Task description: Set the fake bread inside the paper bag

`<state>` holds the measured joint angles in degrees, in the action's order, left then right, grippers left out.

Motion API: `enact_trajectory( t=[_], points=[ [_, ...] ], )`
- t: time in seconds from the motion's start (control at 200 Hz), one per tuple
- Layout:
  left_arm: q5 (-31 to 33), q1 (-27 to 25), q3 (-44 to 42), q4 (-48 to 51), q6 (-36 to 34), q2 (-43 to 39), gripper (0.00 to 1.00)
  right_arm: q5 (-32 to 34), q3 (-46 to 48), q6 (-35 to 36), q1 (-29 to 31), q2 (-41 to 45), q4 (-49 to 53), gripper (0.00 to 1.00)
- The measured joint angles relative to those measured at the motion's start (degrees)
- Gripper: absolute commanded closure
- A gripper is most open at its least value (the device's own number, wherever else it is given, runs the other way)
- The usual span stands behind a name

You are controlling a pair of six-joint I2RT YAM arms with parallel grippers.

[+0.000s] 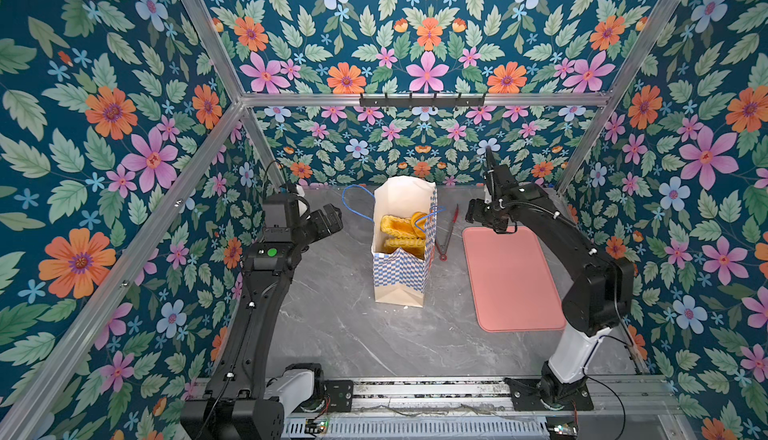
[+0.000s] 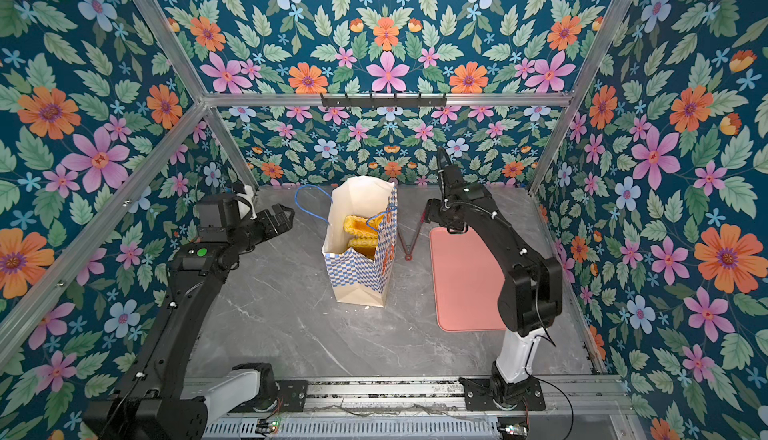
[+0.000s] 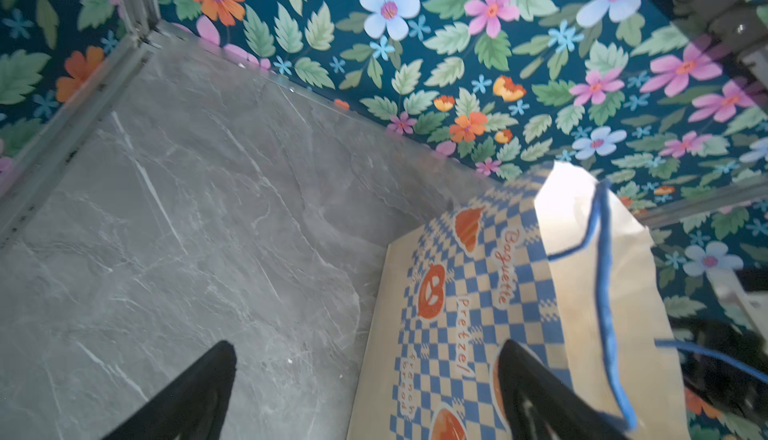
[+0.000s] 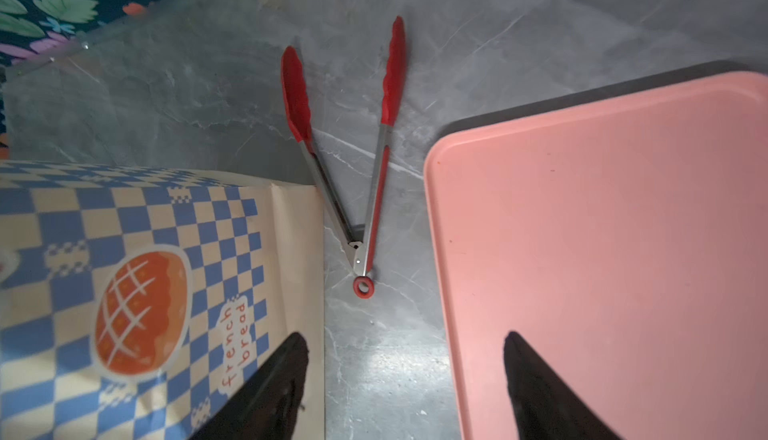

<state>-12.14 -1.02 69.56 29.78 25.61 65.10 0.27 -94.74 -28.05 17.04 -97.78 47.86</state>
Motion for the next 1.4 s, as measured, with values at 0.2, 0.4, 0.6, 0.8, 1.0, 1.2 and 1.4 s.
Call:
enact_trajectory(
  t=[0.2, 0.4, 0.6, 0.8, 1.0, 1.2, 1.4],
  points=[
    [6.25, 2.01, -2.21, -5.79, 1.49, -0.26, 0.00, 6.71, 9.20, 2.73, -0.33, 15.08, -4.37, 0.18],
    [15.26, 2.51, -9.51, -18.58, 1.29, -3.26, 0.00, 18.05, 19.34, 5.92, -0.70, 25.38, -13.25, 0.31],
    [19.89, 2.51, -18.10, -30.53, -1.05, -2.99, 0.00, 20.98, 42.10, 13.86, -0.76, 39.23, -31.74, 0.01],
    [20.96, 2.45, -26.86, -40.26, -4.57, 2.47, 0.00, 23.91, 51.04, 19.08, -2.73, 41.86, -45.51, 0.01],
    [26.16, 2.56, -36.33, -48.63, -6.38, 8.70, 0.00, 27.04, 60.52, 19.63, -7.76, 38.62, -53.40, 0.01],
    [29.35, 2.45, -43.19, -59.78, -8.85, 13.33, 0.00, 28.98, 67.71, 19.61, -9.38, 33.75, -60.39, 0.01],
    [31.34, 1.27, -46.16, -69.07, -11.98, 18.69, 0.00, 29.24, 71.25, 20.52, -9.51, 28.52, -69.18, 0.01]
  ],
)
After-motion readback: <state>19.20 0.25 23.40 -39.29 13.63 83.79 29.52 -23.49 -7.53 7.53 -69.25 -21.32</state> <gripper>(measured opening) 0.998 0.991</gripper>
